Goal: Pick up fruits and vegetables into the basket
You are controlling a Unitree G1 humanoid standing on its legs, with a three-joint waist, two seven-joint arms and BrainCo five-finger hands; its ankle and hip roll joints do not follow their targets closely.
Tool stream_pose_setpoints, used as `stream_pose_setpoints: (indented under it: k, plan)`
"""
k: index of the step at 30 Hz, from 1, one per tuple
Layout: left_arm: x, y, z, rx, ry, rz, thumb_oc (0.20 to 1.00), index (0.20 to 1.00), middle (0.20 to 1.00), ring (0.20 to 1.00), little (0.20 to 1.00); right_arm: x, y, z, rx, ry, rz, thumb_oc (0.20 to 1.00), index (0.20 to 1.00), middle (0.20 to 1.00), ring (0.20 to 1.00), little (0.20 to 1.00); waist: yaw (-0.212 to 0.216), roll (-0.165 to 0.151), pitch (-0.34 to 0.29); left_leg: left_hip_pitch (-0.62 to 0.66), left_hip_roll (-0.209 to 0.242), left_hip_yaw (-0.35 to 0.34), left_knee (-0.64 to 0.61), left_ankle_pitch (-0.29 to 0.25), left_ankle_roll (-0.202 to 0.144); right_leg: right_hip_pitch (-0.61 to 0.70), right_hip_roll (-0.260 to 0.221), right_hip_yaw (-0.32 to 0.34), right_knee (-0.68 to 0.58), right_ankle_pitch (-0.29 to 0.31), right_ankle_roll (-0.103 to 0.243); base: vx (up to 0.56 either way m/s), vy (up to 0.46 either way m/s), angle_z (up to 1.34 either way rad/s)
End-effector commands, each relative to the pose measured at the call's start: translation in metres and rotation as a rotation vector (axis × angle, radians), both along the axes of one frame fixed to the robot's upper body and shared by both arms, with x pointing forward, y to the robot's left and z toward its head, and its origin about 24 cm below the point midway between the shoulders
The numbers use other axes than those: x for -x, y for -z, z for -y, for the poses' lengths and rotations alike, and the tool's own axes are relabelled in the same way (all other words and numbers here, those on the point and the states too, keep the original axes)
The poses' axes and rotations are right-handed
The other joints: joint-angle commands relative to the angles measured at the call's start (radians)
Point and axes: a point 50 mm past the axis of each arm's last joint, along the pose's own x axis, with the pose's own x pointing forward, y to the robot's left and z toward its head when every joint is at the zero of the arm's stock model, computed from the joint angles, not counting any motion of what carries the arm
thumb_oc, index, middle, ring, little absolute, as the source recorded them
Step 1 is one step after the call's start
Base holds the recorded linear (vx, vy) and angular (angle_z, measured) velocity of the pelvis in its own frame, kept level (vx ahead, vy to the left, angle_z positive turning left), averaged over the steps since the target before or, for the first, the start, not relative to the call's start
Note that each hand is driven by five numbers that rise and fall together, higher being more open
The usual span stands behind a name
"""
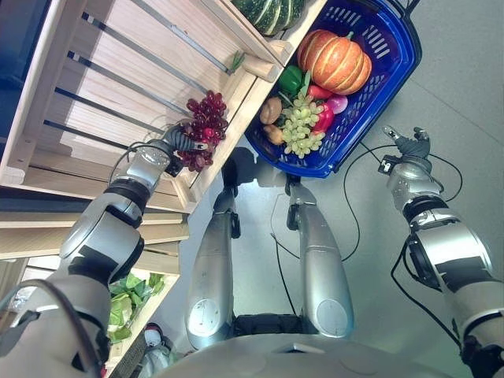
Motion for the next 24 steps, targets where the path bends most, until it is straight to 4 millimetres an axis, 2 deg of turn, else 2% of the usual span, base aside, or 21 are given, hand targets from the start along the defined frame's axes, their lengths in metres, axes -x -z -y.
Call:
stream_pose_setpoints:
  k: [1,16,24]
  plan:
    - [0.003,0.015,0.025,0.067,0.083,-0.021,0.200,0.200,0.200,0.200,0.200,0.008,0.013,0.002,-0.011,0.046,-0.023,1.000,1.000,1.000,1.000,1.000,0.019,-0.027,-0.034,-0.010,-0.046,0.014,0.080,-0.103,0.011,0.032,0.063,0.022,-0.012,0.002,0.086,0.00,0.000,0.00]
    - [0.003,0.014,0.024,0.282,0.002,0.055,0.200,0.200,0.200,0.200,0.200,0.008,0.016,0.000,-0.016,0.046,-0.021,1.000,1.000,1.000,1.000,1.000,0.022,-0.032,-0.034,-0.006,-0.049,0.009,0.081,-0.105,0.011,0.035,0.066,0.026,-0.009,0.000,0.085,0.00,0.000,0.00]
    - [0.002,-0.005,0.027,0.666,-0.011,0.164,0.200,0.200,0.200,0.200,0.200,0.012,0.019,0.003,-0.013,0.052,-0.011,1.000,1.000,1.000,1.000,1.000,0.025,-0.025,-0.034,-0.005,-0.050,0.005,0.085,-0.109,0.010,0.034,0.065,0.028,-0.001,-0.007,0.086,0.00,0.000,0.00]
